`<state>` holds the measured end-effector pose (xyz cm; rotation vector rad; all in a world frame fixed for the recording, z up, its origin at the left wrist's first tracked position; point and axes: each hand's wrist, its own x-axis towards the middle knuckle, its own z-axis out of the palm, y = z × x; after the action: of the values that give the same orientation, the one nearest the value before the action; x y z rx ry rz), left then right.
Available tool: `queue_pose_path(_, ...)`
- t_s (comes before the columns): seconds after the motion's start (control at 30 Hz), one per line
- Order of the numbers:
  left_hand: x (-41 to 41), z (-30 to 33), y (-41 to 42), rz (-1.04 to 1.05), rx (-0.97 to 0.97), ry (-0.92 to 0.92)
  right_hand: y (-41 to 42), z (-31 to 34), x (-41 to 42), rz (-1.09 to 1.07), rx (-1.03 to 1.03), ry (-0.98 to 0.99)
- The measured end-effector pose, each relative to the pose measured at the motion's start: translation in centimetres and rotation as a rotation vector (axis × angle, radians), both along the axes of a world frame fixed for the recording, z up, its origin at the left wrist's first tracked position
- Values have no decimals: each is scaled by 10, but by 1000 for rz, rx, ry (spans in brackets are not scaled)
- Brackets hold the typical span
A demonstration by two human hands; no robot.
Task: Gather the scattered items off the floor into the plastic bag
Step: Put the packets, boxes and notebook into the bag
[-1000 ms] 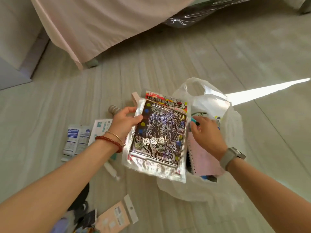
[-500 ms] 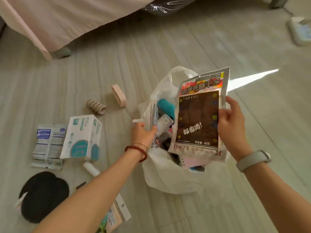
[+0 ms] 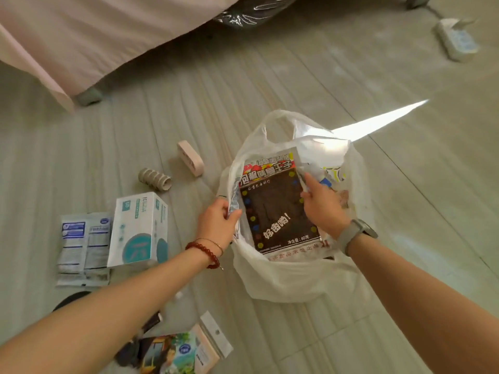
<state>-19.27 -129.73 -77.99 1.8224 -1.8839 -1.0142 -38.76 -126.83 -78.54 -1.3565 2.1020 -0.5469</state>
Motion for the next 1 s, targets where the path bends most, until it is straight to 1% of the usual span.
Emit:
queue_pose_path(0.03, 6, -2, 4, 11, 24, 22, -1, -5, 3, 27, 2, 42)
queue_pose_path(0.1, 18, -4, 8, 19, 47, 62, 0, -7, 6, -14, -56, 63)
queue_pose_path(0.17, 27, -6, 9, 28, 37, 81, 0, -2, 6, -80, -166, 87)
queue_pose_path(0.23, 28, -6, 7, 55, 21, 106, 0, 2, 7, -83, -187, 132)
queue_pose_path(0.27, 27, -7, 7, 64, 20, 120, 0, 2, 8, -47, -142, 168)
queue_pose_path(0.33, 22, -8, 8, 64, 27, 136, 4, -5, 14, 140, 14, 294)
queue_pose_path(0.37, 20, -8, 9, 44, 24, 118, 8, -10, 17, 239, 92, 365)
queue_pose_path(0.4, 18, -9, 11, 10, 16, 92, 12, -15, 20, 295, 135, 425)
queue_pose_path(0.43, 18, -10, 12, -29, 9, 71, 14, -17, 22, 308, 133, 475)
queue_pose_path(0.5, 18, -13, 16, -102, 20, 56, 16, -11, 27, 271, 25, 537)
queue_pose_path(0.57, 21, -16, 17, -154, 31, 21, 17, -3, 32, 324, -32, 516)
queue_pose_path(0.6, 23, -17, 16, -182, 32, -16, 16, 1, 34, 400, 18, 488)
queue_pose_path(0.67, 29, -19, 15, -236, 49, -99, 16, 2, 36, 554, 235, 454)
queue_pose_path(0.7, 33, -19, 15, -255, 65, -129, 16, 3, 37, 598, 324, 462)
queue_pose_path(0.73, 37, -17, 15, -270, 80, -141, 16, 4, 38, 596, 361, 459)
queue_pose_path(0.77, 42, -14, 15, -280, 87, -135, 16, 6, 41, 556, 335, 448)
queue_pose_path(0.8, 48, -10, 15, -288, 87, -123, 16, 9, 46, 500, 248, 440)
queue_pose_path(0.87, 66, -2, 16, -324, 44, -138, 16, 19, 62, 412, -28, 422)
queue_pose_path(0.9, 78, 1, 18, -347, -2, -172, 16, 25, 74, 409, -164, 396)
queue_pose_path(0.97, 103, 2, 27, -352, -81, -227, 19, 32, 103, 506, -374, 307)
queue_pose_path(1.0, 115, -1, 36, -329, -94, -228, 24, 29, 119, 595, -410, 271)
